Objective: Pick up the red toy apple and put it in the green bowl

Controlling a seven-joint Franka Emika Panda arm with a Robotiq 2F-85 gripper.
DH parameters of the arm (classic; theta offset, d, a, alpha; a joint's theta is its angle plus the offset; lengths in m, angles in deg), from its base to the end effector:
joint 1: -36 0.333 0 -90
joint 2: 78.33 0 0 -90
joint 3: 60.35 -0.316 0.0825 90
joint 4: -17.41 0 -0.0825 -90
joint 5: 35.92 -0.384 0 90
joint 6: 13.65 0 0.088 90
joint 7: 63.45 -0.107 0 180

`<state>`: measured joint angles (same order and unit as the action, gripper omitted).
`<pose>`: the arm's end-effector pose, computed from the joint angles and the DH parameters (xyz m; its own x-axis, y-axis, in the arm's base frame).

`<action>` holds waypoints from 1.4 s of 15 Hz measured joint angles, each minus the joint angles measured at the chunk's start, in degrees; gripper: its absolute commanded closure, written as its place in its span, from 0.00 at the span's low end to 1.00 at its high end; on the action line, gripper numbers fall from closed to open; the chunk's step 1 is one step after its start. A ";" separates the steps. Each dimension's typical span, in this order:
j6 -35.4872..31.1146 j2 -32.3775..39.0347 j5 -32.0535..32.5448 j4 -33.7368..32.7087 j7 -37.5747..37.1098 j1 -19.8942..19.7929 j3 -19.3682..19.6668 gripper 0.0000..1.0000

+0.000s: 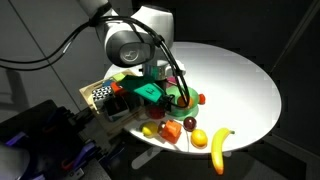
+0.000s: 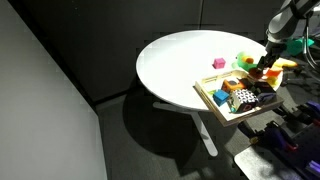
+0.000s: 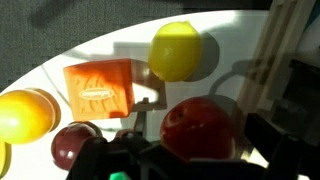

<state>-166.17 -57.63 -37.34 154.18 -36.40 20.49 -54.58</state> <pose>0.4562 -0.1815 0.1631 0.9927 0.0834 -0.0865 0.0824 -0.9965 -0.0150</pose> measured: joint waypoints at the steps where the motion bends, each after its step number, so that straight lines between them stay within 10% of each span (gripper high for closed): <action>1: -0.17 0.33 0.26 -0.37 0.86 -0.02 0.00 0.00; 18: -6.12 5.52 6.21 -3.42 7.63 -0.50 -1.07 0.00; 19: -6.17 6.03 6.21 -3.76 7.66 -0.51 -1.29 0.25; 21: -6.18 6.84 6.21 -4.57 7.66 -0.59 -1.82 0.34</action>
<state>-172.35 -50.79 -31.14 149.61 -28.73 19.90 -56.40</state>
